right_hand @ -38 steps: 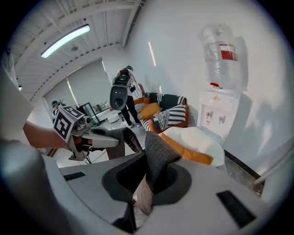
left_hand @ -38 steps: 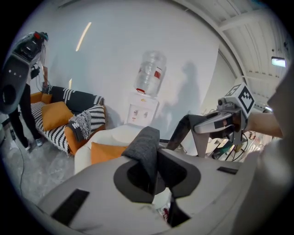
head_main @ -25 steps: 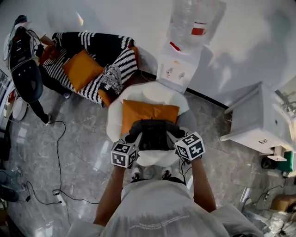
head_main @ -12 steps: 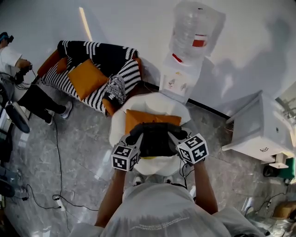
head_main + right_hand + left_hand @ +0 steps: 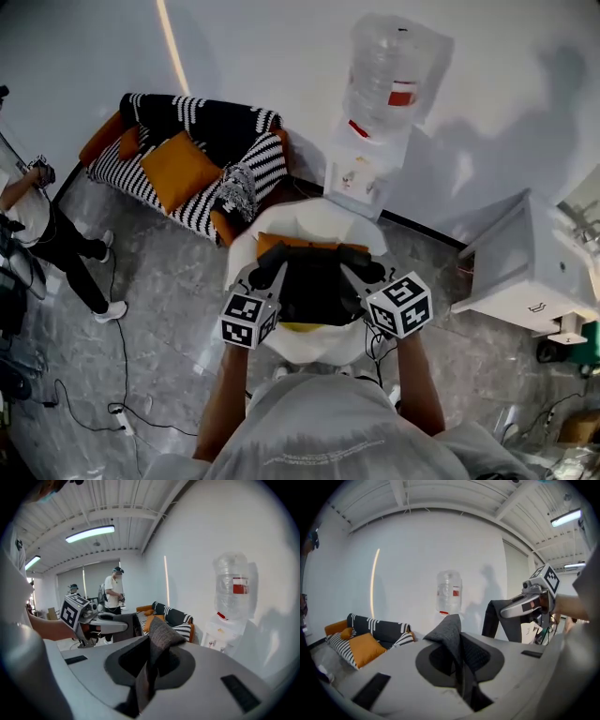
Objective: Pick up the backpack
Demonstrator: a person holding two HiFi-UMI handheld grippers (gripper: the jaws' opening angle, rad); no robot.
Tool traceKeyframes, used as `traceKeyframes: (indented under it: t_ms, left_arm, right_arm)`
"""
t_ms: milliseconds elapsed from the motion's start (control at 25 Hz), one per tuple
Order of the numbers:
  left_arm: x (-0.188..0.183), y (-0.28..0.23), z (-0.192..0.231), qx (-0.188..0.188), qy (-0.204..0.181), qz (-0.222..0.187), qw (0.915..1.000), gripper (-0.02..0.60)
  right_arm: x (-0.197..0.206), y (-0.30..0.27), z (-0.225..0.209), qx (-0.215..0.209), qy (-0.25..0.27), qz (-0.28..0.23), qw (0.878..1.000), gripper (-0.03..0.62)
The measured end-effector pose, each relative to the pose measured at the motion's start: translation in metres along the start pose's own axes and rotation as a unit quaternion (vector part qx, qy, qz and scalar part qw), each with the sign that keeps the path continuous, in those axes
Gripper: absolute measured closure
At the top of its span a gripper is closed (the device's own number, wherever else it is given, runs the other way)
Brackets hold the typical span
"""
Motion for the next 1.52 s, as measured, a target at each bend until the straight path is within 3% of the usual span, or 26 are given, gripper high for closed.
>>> traceKeyframes:
  t_ms: [240,840,1520]
  left_arm:
    - [-0.031,0.002,0.001,0.0,-0.027,-0.028,0.9992,0.535]
    - [-0.082,0.016,-0.003,0.006,-0.054,-0.074,0.9958,0.535]
    - [-0.148,0.028,-0.002,0.003,-0.087,-0.139,0.9864,0.537]
  right_arm:
    - [-0.029,0.004,0.003,0.001,0.011,-0.026,1.0,0.557]
    - [-0.082,0.016,0.014,-0.006,0.057,-0.076,0.995,0.557]
    - [-0.142,0.029,0.028,-0.032,0.082,-0.128,0.988,0.557]
Point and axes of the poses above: the fingertips, and each gripper's own axes: y backward along the fingers, z to its left, x out of its underside, the point moved 1 cm from there along y, backward along the fingers, and after that the axes turned 14 degrees about -z, right-handed, at the moved point
